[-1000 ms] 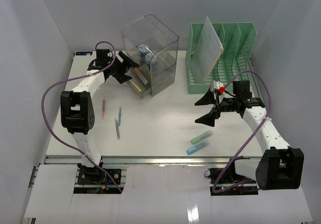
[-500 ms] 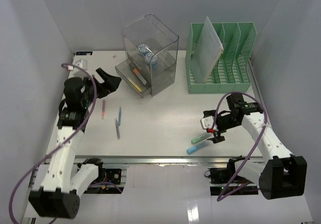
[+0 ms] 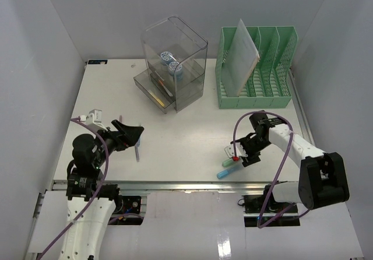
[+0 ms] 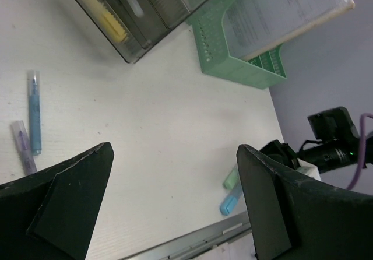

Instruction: Organize the desk

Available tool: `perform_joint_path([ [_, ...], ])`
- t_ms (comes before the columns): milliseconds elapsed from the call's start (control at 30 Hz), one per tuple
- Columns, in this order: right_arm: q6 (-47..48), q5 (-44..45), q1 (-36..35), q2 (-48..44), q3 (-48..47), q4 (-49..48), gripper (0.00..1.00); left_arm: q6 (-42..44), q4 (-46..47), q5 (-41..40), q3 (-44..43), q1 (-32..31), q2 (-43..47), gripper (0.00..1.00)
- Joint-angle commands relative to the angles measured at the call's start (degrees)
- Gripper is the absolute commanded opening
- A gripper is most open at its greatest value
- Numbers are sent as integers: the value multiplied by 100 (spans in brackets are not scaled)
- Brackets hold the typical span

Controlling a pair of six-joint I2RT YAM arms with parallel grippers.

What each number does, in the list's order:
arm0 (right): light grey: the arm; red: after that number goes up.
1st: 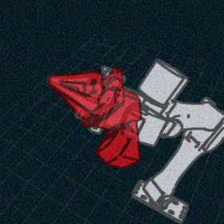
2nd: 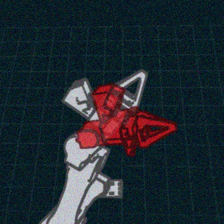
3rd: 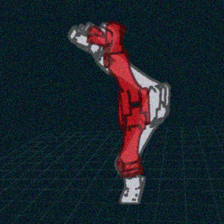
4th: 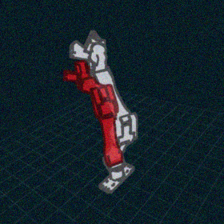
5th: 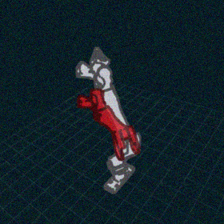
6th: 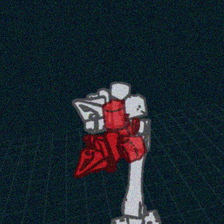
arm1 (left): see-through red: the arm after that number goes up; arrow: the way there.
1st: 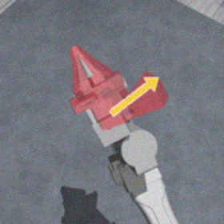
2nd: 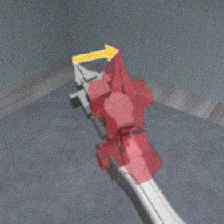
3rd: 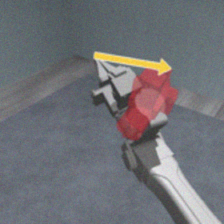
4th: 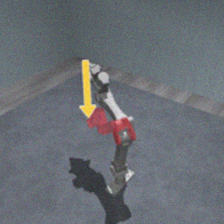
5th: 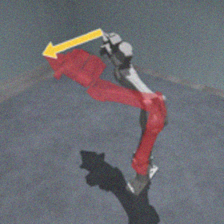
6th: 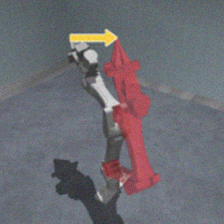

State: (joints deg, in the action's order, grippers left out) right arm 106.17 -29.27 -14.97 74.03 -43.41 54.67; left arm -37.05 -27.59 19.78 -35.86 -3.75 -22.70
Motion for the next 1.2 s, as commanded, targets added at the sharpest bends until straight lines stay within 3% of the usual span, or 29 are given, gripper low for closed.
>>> perform_joint_path([
  [0, -157, 403, -123, 250, 52, -345, 65, -267, -374, 569, 189, 23, 345, 98],
  [567, -353, 634, -262, 878, 27, -927, 48, -296, -1577, 876, 84, 23, 1193, 98],
  [833, -582, 600, -305, 1074, -35, -1176, 32, -495, -1930, 1219, 342, 23, 1670, 98],
  [967, -903, 501, -305, 1245, -307, -1292, 24, -522, -2162, 1212, 299, 23, 1830, 98],
  [1167, -2501, -175, -570, 1523, -1469, -1494, 8, -426, -2295, 1881, 207, 23, 1945, 98],
])
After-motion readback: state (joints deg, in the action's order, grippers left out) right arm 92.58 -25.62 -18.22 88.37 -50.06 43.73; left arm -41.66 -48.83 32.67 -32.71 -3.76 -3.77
